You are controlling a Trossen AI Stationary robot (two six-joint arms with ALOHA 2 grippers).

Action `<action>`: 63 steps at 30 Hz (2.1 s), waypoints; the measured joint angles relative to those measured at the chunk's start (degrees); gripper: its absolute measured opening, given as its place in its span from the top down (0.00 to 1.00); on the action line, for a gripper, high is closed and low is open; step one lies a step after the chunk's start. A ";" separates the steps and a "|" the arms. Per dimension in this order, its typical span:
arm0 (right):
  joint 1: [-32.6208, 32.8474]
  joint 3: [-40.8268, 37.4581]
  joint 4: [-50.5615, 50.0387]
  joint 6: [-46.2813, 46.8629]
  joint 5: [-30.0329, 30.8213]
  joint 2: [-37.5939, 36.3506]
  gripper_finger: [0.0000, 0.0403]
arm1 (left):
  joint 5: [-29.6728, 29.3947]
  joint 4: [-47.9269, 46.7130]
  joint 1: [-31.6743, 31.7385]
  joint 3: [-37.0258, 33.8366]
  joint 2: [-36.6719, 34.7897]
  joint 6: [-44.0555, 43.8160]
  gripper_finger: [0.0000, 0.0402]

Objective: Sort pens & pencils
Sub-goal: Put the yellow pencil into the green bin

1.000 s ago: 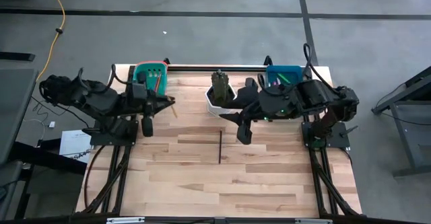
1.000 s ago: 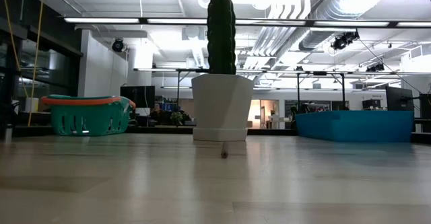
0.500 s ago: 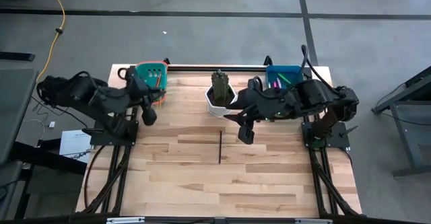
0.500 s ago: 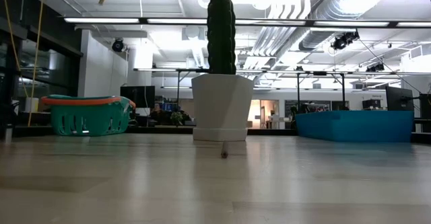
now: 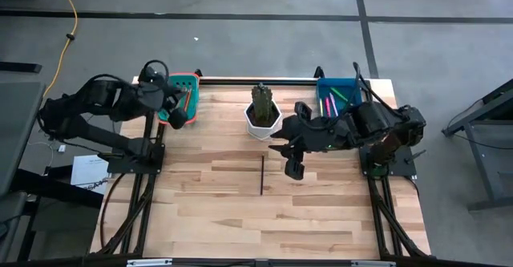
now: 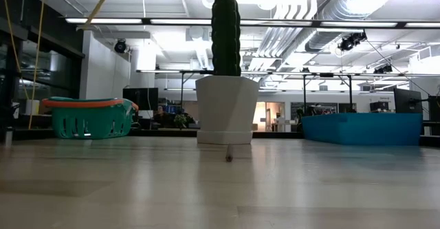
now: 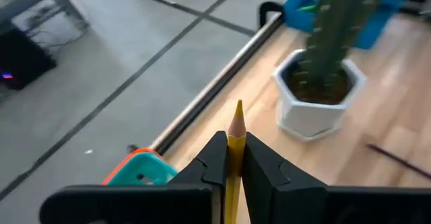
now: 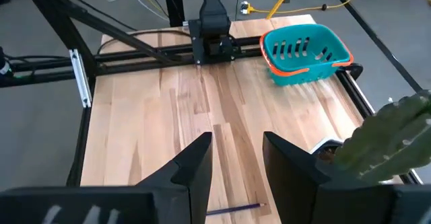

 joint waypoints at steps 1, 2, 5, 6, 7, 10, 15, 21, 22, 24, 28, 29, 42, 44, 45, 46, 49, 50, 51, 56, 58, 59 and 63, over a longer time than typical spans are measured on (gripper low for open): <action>0.23 0.00 -0.10 0.14 0.34 0.12 0.69 | 0.00 0.00 1.14 0.00 0.02 0.74 0.97; 0.61 0.00 -0.64 0.28 0.65 0.23 0.69 | 0.00 0.04 2.23 0.00 0.02 1.49 0.98; 1.31 0.02 -1.53 0.85 1.14 1.00 0.69 | 0.91 0.12 5.93 0.00 0.03 3.25 0.97; 1.56 0.00 -1.96 1.04 1.15 1.19 0.69 | 1.63 0.11 7.27 0.00 0.08 4.14 0.96; 1.72 0.00 -2.05 1.08 1.20 1.48 0.69 | 2.50 0.12 8.63 0.00 0.16 4.77 0.95; 2.26 0.02 -2.11 1.08 1.34 1.89 0.69 | 5.36 0.39 12.46 -0.39 0.24 6.30 0.94; 2.63 0.02 -2.07 1.07 1.67 2.94 0.69 | 8.17 1.97 17.53 -4.67 0.22 6.98 0.98; 2.74 0.02 -2.31 1.34 1.85 3.69 0.69 | 12.75 7.81 21.90 -13.53 0.25 6.56 0.94; 2.72 0.02 -2.31 1.69 1.86 3.69 0.69 | 13.56 9.06 22.74 -15.04 0.22 6.52 0.93; 2.72 0.02 -2.26 2.25 1.88 3.67 0.69 | 14.89 11.58 24.63 -17.98 0.24 6.53 0.93; 2.89 0.02 -2.31 3.07 1.89 3.67 0.69 | 15.83 15.39 28.43 -22.73 0.24 6.48 0.98; 2.95 0.02 -2.40 3.44 1.89 3.67 0.69 | 16.09 16.23 29.28 -23.78 0.24 6.50 0.98; 3.31 0.02 -3.95 6.23 1.87 3.67 0.69 | 18.71 23.41 39.87 -30.67 0.28 10.88 0.97; 3.31 0.02 -3.95 6.41 1.89 3.67 0.69 | 19.04 24.66 41.20 -30.67 0.07 11.88 0.95; 3.31 0.02 -3.97 6.42 1.89 3.67 0.69 | 19.71 25.34 41.92 -30.67 -0.04 12.20 0.94; 3.31 0.02 -3.97 6.40 1.89 3.67 0.69 | 20.57 25.95 42.44 -30.67 -0.07 12.39 0.93; 3.27 0.02 -4.03 6.25 1.89 3.67 0.69 | 21.78 26.93 42.88 -30.67 0.02 12.45 0.95; 3.18 0.02 -4.11 6.20 1.90 3.67 0.69 | 21.73 27.32 42.88 -30.67 0.02 12.42 0.96; 3.06 0.02 -4.18 6.16 1.98 3.67 0.69 | 21.70 27.51 42.84 -30.67 0.02 12.43 0.97; 2.73 0.02 -4.19 6.14 2.28 3.67 0.69 | 19.96 27.70 42.90 -30.67 0.04 13.71 0.95; 2.52 0.02 -4.19 6.16 2.28 3.67 0.69 | 19.65 27.59 42.90 -30.67 0.07 14.55 0.94; 2.50 0.02 -4.19 6.16 2.30 3.67 0.69 | 19.17 27.26 42.89 -30.67 0.07 14.61 0.94; 2.50 0.02 -4.19 6.17 2.35 3.65 0.69 | 18.03 26.26 42.90 -30.67 0.20 14.53 0.97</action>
